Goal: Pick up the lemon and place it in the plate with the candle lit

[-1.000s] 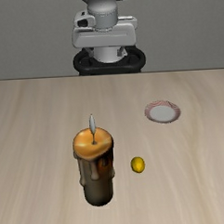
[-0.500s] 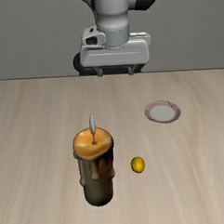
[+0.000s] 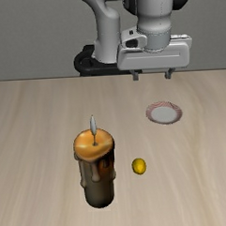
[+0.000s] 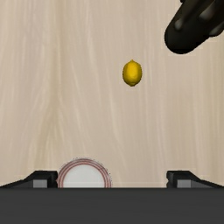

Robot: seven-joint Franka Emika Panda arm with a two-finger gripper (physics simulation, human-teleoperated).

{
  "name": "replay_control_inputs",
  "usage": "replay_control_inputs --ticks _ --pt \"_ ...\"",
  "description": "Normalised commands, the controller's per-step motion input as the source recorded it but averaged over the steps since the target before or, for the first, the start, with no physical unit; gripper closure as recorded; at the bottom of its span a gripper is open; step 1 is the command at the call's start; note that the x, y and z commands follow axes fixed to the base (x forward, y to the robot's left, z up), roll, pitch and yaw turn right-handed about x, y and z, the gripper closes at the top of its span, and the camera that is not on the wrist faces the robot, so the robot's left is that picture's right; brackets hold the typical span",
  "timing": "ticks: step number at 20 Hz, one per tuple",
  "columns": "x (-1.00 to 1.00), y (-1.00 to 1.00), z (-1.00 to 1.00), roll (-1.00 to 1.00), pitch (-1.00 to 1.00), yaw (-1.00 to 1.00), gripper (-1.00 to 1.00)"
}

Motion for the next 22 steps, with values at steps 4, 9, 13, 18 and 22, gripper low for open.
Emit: replay_control_inputs --ticks 4,9,13,18,22 --pt "1.00 0.00 0.00 0.00 0.00 0.00 -1.00" --pt "1.00 0.00 0.00 0.00 0.00 0.00 -1.00" --pt "0.25 0.00 0.00 0.00 0.00 -0.22 -1.00" --pt "0.00 0.00 0.00 0.00 0.00 -0.49 -1.00" --pt "0.00 0.00 0.00 0.00 0.00 -0.45 -1.00"
